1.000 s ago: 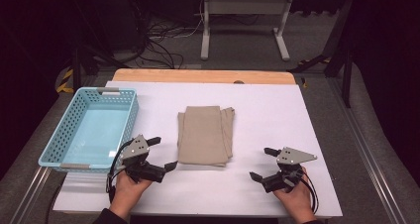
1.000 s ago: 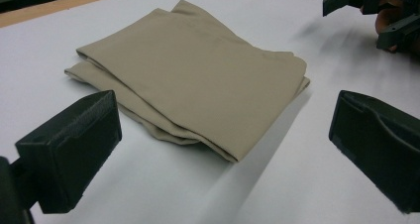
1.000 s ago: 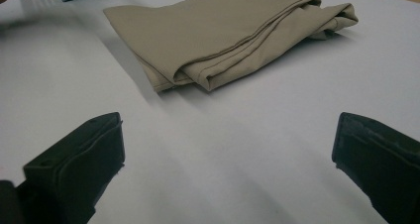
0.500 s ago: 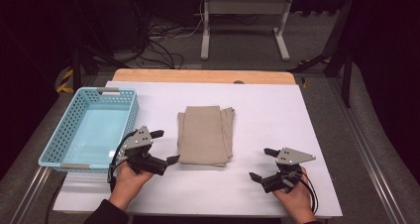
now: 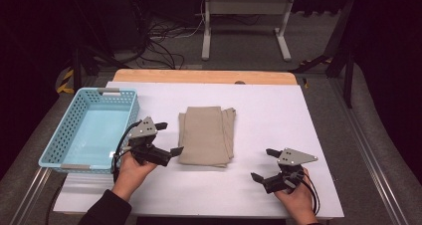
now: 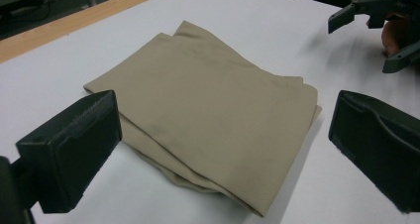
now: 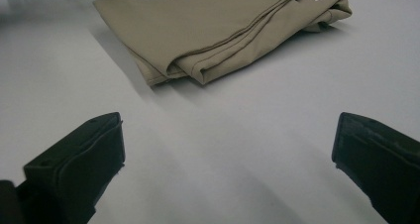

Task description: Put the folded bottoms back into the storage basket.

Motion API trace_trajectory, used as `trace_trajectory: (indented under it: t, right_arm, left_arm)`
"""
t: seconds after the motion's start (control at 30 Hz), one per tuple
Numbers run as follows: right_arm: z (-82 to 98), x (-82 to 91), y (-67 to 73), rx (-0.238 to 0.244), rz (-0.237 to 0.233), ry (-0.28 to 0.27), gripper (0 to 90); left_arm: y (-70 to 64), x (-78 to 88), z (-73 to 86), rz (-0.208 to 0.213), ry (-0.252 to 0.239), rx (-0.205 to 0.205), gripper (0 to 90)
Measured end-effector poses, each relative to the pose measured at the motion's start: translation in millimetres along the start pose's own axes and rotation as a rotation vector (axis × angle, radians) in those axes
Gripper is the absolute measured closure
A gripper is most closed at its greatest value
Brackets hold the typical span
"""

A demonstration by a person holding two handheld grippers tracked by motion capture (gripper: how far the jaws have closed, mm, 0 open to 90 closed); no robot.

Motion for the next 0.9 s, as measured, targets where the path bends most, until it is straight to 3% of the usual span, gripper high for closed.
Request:
trace_trajectory:
  t: [0.9]
  right_arm:
    - [0.4, -0.9, 0.5, 0.004, 0.005, 0.009, 0.8]
  left_arm:
    - [31.6, -19.3, -26.2, 0.009, 0.046, 0.026, 0.3]
Point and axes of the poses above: each handheld gripper's, and its own axes: x roughly backward along the jaws, z roughly out of its underside, y roughly to its left, the point moved 2 cm from there along -x, roughly forward along the jaws, and after that the axes turned 5 degrees about -x, right-handed, at the moved point
